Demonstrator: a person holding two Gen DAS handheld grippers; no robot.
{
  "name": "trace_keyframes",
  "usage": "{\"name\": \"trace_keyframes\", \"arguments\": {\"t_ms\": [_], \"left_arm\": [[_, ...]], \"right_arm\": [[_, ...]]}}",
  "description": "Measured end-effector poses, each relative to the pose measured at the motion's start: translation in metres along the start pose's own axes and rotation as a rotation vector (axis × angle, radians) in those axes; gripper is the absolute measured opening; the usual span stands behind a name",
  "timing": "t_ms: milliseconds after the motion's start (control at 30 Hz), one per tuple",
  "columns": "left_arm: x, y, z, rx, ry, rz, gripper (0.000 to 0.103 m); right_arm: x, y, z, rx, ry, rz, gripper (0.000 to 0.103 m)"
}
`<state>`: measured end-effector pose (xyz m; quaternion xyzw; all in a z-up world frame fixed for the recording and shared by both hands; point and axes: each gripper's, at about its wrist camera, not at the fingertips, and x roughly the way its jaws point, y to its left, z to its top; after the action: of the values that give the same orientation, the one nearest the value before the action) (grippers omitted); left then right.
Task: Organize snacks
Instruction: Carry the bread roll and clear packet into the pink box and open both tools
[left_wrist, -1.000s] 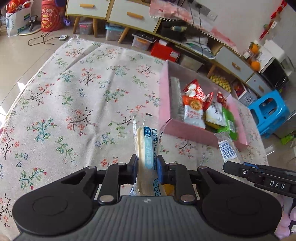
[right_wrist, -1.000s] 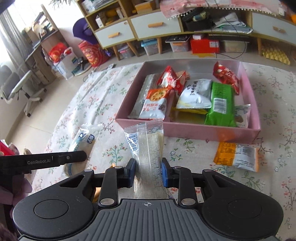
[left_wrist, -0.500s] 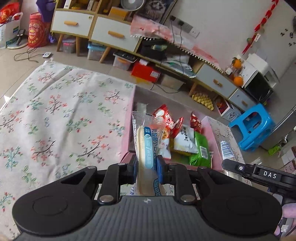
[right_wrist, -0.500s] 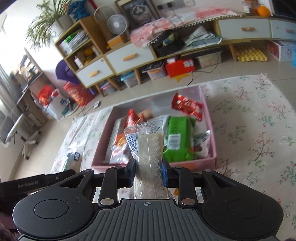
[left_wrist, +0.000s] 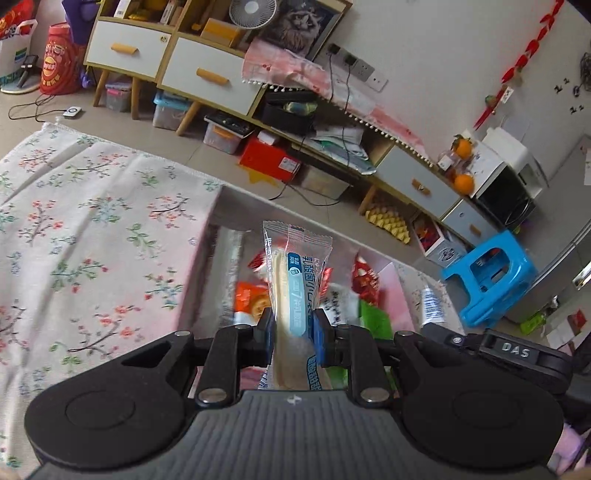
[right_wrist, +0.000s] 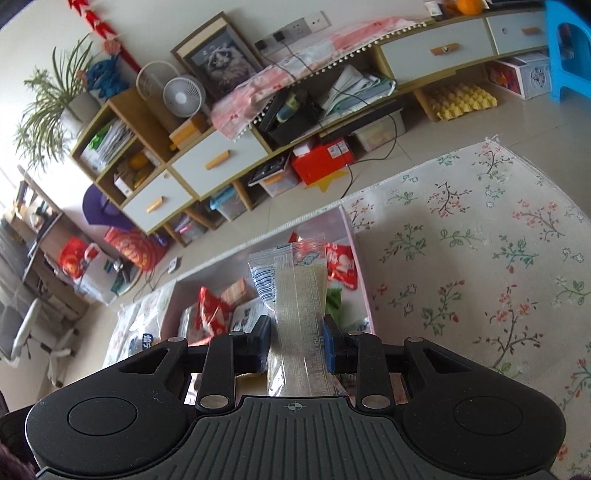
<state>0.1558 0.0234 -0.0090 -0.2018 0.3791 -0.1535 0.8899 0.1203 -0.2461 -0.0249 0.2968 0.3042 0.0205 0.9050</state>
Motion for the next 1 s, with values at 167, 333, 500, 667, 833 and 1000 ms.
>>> {"name": "trace_keyframes", "arguments": {"t_ms": [167,333,500,667,833,1000], "left_arm": [[0.014,-0.013,-0.002,0.015,-0.010,-0.007,0.019],[0.024,-0.011,-0.003,-0.020,-0.020,0.014,0.019],[0.030,-0.011,-0.008,-0.052,-0.006,0.004,0.019],[0.032,-0.016,-0.012,-0.022,-0.001,0.008,0.019],[0.029,-0.024,-0.012,0.020,-0.023,0.033,0.028],[0.026,-0.025,-0.012,0.023,-0.013,0.044,0.039]], "right_arm": [[0.014,-0.005,0.003,0.039,-0.005,-0.005,0.028],[0.024,-0.008,0.004,0.065,-0.006,-0.011,0.028],[0.032,-0.007,0.003,0.061,0.006,-0.026,0.028],[0.034,-0.004,0.000,0.039,0.016,-0.021,0.031],[0.030,-0.003,0.001,0.028,0.019,-0.005,0.038],[0.023,0.001,0.001,0.020,0.011,-0.001,0.064]]}}
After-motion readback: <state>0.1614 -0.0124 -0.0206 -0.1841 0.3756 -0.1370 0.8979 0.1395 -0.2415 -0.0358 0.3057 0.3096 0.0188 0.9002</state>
